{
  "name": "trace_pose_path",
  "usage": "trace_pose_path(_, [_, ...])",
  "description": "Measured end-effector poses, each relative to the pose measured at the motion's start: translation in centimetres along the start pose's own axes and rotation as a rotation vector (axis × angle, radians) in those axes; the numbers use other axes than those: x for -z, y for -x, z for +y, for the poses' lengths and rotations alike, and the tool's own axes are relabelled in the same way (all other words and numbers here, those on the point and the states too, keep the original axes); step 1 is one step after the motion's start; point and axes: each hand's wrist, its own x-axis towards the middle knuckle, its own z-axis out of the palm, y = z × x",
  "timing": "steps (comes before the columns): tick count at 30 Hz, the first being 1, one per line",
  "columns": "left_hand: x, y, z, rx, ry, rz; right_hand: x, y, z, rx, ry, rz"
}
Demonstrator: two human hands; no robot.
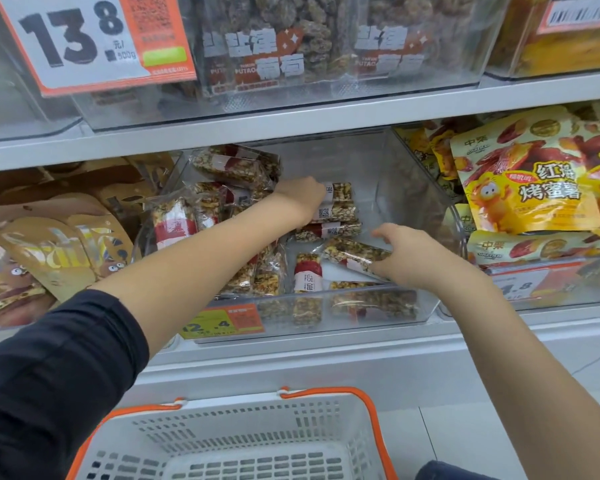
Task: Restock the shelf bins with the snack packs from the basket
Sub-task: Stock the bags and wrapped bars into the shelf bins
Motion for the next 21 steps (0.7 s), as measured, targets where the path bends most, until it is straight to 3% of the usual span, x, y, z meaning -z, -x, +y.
trace_pose_path(3, [1.5,1.9,-0.2,-0.017,0.010,-0.055,-0.6,-2.2,-0.2,-0.083,0.135,-0.177])
trace_pose_path(5, [2.2,4.0,-0.4,-0.060,0.064,-0.031,-1.4,-3.5,-0.2,-0.066,0.233,-0.184])
trace_pose_path(9, [0.8,9.8,-1.4,-0.192,0.295,0.060,-1.3,-3.2,-0.3,-0.028,0.167,-0.085])
trace_pose_path(13, [-2.5,16.8,-2.1,-0.244,0.477,0.225,-0.3,-1.7,-0.3,0.020,-0.197,0.093])
trace_pose_path(16, [-6.0,18.4,-1.8,-0.212,0.362,0.410,0.2,-0.4,-0.8,0.003,-0.407,0.337])
trace_pose_path(18, [-7.4,17.9,-0.9,-0.171,0.254,0.486,0.1,0.2,-1.5,-0.032,-0.519,0.406])
trace_pose_path(21, [-7.5,17.3,-0.3,-0.140,0.283,0.572,-0.2,0.0,-2.5,-0.068,-0.533,0.443])
